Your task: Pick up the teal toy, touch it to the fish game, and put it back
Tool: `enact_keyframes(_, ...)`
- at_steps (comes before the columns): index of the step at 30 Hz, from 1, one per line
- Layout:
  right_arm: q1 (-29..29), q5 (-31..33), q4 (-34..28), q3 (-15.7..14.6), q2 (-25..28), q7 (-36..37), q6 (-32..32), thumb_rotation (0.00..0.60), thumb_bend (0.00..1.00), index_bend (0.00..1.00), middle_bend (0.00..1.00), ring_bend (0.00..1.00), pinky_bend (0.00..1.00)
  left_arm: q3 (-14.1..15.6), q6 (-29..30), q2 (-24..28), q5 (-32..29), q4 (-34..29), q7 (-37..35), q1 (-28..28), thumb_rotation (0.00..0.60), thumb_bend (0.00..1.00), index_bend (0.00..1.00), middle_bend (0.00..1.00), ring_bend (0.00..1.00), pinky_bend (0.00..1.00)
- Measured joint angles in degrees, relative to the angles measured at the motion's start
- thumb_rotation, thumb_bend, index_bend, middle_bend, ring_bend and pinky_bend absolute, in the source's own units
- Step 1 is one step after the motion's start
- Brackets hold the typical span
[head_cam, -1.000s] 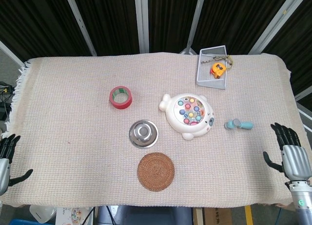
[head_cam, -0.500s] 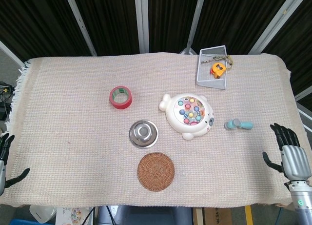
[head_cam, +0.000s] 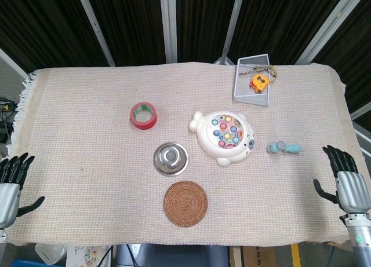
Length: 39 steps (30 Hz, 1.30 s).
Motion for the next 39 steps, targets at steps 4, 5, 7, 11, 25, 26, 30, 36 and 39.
enact_keyframes(4,1.12,0.14,0.28,0.43,0.77,1.31,-1.74,0.6,0.4,0.07,0.08,0.0,0.0,-0.11,-1.01,0.64,0.76,-1.3,1.26,-1.06,0.6,0.16,0.08,0.02,0.0,0.0)
enact_keyframes(5,1.54,0.16,0.41,0.58,0.98,1.76,-2.34,0.6,0.4,0.07,0.08,0.0,0.0,-0.11,-1.3,0.79,1.11,-1.57,1.46,-1.36,0.6,0.16,0.08,0.02,0.0,0.0)
enact_keyframes(7,2.74,0.21,0.98,0.98,1.44,2.87,-4.11,0.6,0.4,0.07,0.08,0.0,0.0,-0.05,-1.96,1.06,1.69,-2.04,1.69,-1.9,0.6,0.16,0.08,0.02,0.0,0.0)
enact_keyframes(11,5.66,0.44,2.91,1.68,1.97,4.94,-8.72,0.6,0.4,0.07,0.08,0.0,0.0,0.04,-3.45,1.8,2.94,-3.41,3.21,-3.23,0.6,0.16,0.08,0.02,0.0,0.0)
enact_keyframes(25,18.1,1.2,15.93,1.68,-3.02,11.53,-29.1,0.6,0.4,0.12,0.1,0.01,0.0,0.5,-4.51,2.61,2.98,-5.77,5.1,-4.08,0.6,0.16,0.09,0.02,0.0,0.0)
enact_keyframes(26,18.74,1.2,16.89,1.53,-3.62,11.92,-30.12,0.6,0.4,0.12,0.1,0.02,0.0,0.54,-4.68,2.61,2.94,-5.83,5.14,-4.18,0.6,0.16,0.09,0.01,0.0,0.0)
enact_keyframes(30,21.06,1.21,20.74,0.75,-6.08,13.67,-33.72,0.6,0.4,0.13,0.11,0.03,0.01,0.49,-4.77,2.57,2.95,-6.07,5.3,-4.45,0.6,0.16,0.09,0.01,0.0,0.0)
enact_keyframes(36,22.75,1.23,24.66,-0.29,-8.74,15.39,-36.85,0.6,0.4,0.17,0.15,0.05,0.02,0.47,-5.23,2.39,2.7,-6.24,5.58,-4.84,0.6,0.16,0.09,0.01,0.0,0.0)
enact_keyframes(39,23.73,1.19,26.59,-0.67,-10.1,15.88,-38.26,0.6,0.4,0.21,0.17,0.06,0.03,0.49,-5.39,2.28,2.48,-6.23,5.61,-4.96,0.6,0.16,0.09,0.01,0.0,0.0)
